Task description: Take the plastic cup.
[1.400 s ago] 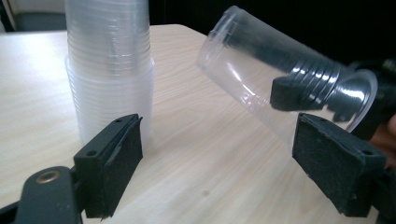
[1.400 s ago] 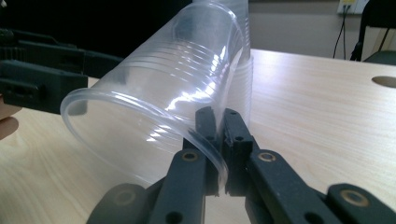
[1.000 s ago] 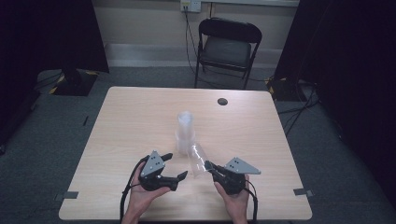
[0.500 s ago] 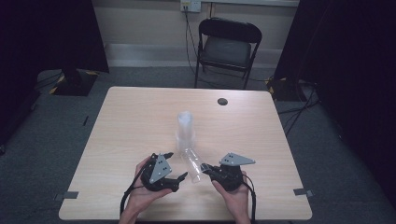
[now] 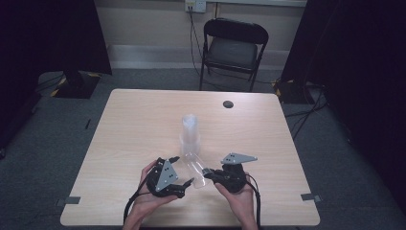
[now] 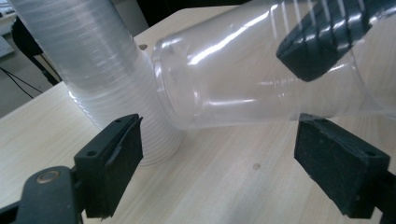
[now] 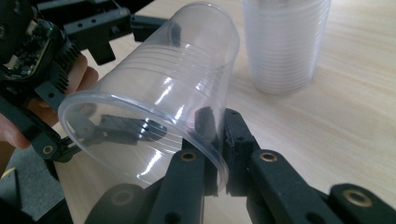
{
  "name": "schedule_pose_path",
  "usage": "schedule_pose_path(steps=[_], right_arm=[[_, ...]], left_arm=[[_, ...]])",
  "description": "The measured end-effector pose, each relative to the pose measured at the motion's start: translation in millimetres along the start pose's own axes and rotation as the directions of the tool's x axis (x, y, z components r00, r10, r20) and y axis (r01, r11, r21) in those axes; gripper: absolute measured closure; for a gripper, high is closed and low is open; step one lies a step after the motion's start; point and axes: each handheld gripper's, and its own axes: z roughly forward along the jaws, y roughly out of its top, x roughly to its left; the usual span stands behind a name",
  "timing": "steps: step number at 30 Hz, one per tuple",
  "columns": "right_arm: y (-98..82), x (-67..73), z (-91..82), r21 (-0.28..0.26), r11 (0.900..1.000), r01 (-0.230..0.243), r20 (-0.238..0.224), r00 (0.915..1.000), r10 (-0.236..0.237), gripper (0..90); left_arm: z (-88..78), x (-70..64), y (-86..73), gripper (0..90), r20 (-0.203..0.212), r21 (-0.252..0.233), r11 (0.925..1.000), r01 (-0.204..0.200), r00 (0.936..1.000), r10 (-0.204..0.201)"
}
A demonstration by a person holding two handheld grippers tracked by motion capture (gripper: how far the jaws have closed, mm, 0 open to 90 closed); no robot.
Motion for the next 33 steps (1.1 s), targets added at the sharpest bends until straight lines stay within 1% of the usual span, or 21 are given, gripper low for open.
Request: schedule_pose_path(steps=[1,3,5,7,8,9,11,13,15,16,18,19,20,22,23,24,25,29,30,31,33], right_arm=[[0.9,-0.1,1.0,0.012,1.000,0.000,-0.002,1.0000,0.000,86.4],[2.6,-0.5,2.8,0.035,0.999,-0.008,-0.002,1.0000,0.008,86.4],[4.0,-1.2,4.1,0.050,0.999,-0.013,-0.001,0.9999,0.013,86.4],[5.9,-1.6,5.5,0.066,0.998,-0.014,-0.004,0.9999,0.015,86.2],[6.7,-1.5,5.8,0.071,0.997,-0.014,-0.004,0.9999,0.014,86.2],[7.8,-1.3,6.1,0.073,0.997,-0.013,-0.002,0.9999,0.013,86.1],[10.4,-0.9,6.9,0.092,0.996,-0.013,0.003,0.9999,0.013,86.0],[12.1,-1.0,7.9,0.113,0.994,-0.010,0.008,0.9999,0.009,85.5],[13.4,-1.5,8.7,0.123,0.992,-0.018,0.007,0.9998,0.017,85.2],[14.1,-1.7,9.1,0.130,0.991,-0.015,0.006,0.9999,0.014,84.9],[15.3,-1.6,10.3,0.145,0.989,-0.016,0.008,0.9999,0.015,84.5],[16.0,-1.1,11.1,0.152,0.988,-0.012,0.010,0.9999,0.011,84.4],[16.6,-0.6,11.7,0.152,0.988,-0.011,0.011,0.9999,0.009,84.4],[17.6,0.0,12.8,0.158,0.987,-0.007,0.011,0.9999,0.005,84.4],[17.9,0.2,13.2,0.159,0.987,-0.004,0.013,0.9999,0.002,84.2],[18.3,0.3,13.4,0.157,0.988,-0.007,0.017,0.9999,0.005,84.0],[18.5,0.2,13.7,0.158,0.987,-0.005,0.015,0.9999,0.003,84.0],[19.6,1.4,16.4,0.155,0.988,0.003,0.019,0.9998,-0.006,83.7],[20.1,1.9,16.9,0.158,0.987,0.005,0.020,0.9998,-0.008,83.9],[20.3,2.6,17.6,0.160,0.987,0.009,0.021,0.9997,-0.012,84.1],[20.6,2.9,18.6,0.155,0.988,0.010,0.024,0.9996,-0.014,84.4]], left_arm=[[-0.6,-0.1,0.0,15.2,-0.005,0.008,0.9997,-0.022,0.9998,0.022],[-0.4,-2.8,0.0,15.2,-0.026,0.010,0.9987,-0.049,0.9984,0.049],[-0.2,-4.9,0.2,15.2,-0.035,0.009,0.9971,-0.076,0.9964,0.076],[0.3,-6.8,0.5,15.1,-0.026,0.006,0.9961,-0.088,0.9958,0.088],[0.8,-8.1,0.8,15.1,-0.028,0.006,0.9948,-0.102,0.9944,0.102],[1.5,-9.7,1.1,15.1,-0.028,0.001,0.9942,-0.107,0.9939,0.107],[2.4,-10.8,1.5,15.0,-0.036,0.005,0.9926,-0.121,0.9919,0.121],[2.3,-11.1,1.6,15.0,-0.040,0.004,0.9921,-0.125,0.9913,0.126],[2.3,-12.5,1.8,15.0,-0.051,-0.004,0.9911,-0.133,0.9899,0.133],[2.0,-13.0,2.0,15.0,-0.054,0.002,0.9899,-0.142,0.9885,0.142],[2.8,-14.0,2.0,14.9,-0.045,-0.006,0.9887,-0.150,0.9878,0.149],[2.7,-14.7,2.3,14.9,-0.043,-0.003,0.9870,-0.161,0.9861,0.160],[3.6,-15.7,2.3,15.0,-0.053,-0.003,0.9856,-0.169,0.9843,0.169],[4.1,-15.6,2.4,14.9,-0.038,0.004,0.9858,-0.168,0.9851,0.168],[4.2,-16.1,2.2,15.0,-0.040,0.001,0.9866,-0.163,0.9858,0.163],[4.3,-16.7,2.1,15.2,-0.041,-0.003,0.9871,-0.160,0.9863,0.160],[4.7,-17.3,2.1,15.4,-0.031,-0.018,0.9881,-0.153,0.9879,0.152],[5.7,-20.6,3.2,15.6,-0.014,-0.035,0.9867,-0.159,0.9873,0.158],[5.9,-20.9,3.7,15.6,-0.013,-0.026,0.9854,-0.168,0.9857,0.168],[5.9,-21.4,4.0,15.7,-0.014,-0.021,0.9852,-0.170,0.9854,0.170],[5.8,-22.3,4.2,16.9,0.004,-0.041,0.9862,-0.161,0.9870,0.161]])
